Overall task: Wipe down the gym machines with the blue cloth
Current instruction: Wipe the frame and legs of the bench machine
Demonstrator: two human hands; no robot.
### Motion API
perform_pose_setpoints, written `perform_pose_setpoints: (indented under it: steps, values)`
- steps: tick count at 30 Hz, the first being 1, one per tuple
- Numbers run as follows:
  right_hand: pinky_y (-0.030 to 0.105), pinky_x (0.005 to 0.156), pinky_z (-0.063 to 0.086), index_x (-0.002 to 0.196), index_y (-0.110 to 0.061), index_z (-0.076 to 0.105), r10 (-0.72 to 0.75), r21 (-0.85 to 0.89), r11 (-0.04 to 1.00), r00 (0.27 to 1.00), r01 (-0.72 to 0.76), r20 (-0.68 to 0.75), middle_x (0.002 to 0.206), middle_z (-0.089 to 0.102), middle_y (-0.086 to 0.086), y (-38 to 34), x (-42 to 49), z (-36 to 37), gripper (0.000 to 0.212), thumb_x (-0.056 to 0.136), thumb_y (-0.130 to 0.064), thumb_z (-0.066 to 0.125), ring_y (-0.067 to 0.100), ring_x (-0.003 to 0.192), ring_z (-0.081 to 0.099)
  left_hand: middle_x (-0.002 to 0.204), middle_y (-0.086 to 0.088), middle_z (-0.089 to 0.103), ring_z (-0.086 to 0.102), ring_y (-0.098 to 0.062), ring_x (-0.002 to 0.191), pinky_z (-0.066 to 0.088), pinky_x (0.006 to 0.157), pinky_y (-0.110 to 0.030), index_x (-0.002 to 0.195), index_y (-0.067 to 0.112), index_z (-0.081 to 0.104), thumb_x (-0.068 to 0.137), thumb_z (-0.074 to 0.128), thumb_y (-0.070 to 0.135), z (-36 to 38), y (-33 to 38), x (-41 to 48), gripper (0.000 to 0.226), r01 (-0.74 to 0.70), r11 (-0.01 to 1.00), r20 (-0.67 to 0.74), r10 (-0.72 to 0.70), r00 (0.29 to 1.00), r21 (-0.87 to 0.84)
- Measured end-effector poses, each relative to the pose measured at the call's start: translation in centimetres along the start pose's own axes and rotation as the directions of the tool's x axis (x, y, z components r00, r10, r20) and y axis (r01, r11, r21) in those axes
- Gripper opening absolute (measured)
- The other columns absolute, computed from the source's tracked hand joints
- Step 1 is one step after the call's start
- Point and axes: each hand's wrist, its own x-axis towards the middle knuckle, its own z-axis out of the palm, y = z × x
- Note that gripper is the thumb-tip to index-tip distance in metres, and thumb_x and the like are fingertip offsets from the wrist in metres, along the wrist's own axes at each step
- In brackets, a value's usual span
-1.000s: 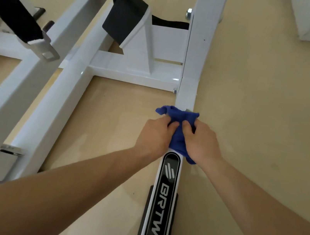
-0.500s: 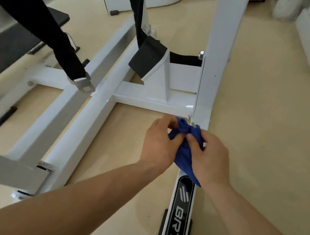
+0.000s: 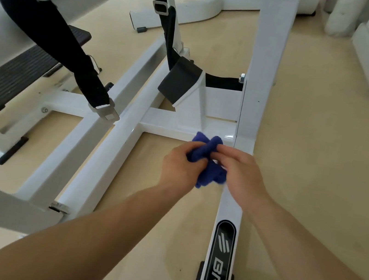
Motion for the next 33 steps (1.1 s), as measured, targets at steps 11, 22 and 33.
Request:
perform_pose_setpoints:
  steps: [11, 22, 33]
  values:
    - [0.042, 0.096, 0.044, 0.12, -0.014, 0.065, -0.362, -0.937, 0.348, 0.925, 0.021, -0.114, 0.128, 0.059, 0.007, 8.0, 3.8, 1.4, 0.035, 0.087, -0.023, 0.058, 0.028, 0.121, 0.049, 0.106, 0.004, 0.063, 0.063, -0.019, 0.092, 0.056, 0.084, -0.041, 0.109, 0.03, 0.06, 0.092, 0.058, 0.036, -0.6, -1.3, 12.8, 0.018, -0.005, 0.995, -0.547, -0.049, 0.836, -0.096]
    - [0.041, 0.094, 0.036, 0.101, -0.016, 0.07, -0.303, -0.978, 0.206, 0.948, -0.033, -0.095, 0.114, 0.06, 0.004, 7.9, 4.0, 1.9, 0.033, 0.088, -0.037, 0.048, 0.028, 0.121, 0.045, 0.082, 0.008, 0.06, 0.059, -0.013, 0.074, 0.034, 0.05, -0.02, 0.096, 0.027, 0.061, 0.09, 0.058, 0.042, 1.8, -4.9, 14.9, 0.017, 0.256, 0.956, -0.494, -0.155, 0.855, 0.143]
    - [0.041, 0.093, 0.042, 0.095, -0.014, 0.069, -0.367, -0.949, 0.314, 0.92, -0.018, -0.139, 0.107, 0.063, 0.003, 8.3, 4.0, 1.7, 0.037, 0.083, -0.027, 0.036, 0.028, 0.12, 0.049, 0.106, 0.008, 0.062, 0.058, -0.009, 0.091, 0.042, 0.063, -0.003, 0.118, 0.022, 0.06, 0.091, 0.065, 0.02, 2.3, -4.0, 13.4, 0.027, 0.083, 0.989, -0.564, -0.137, 0.814, -0.121]
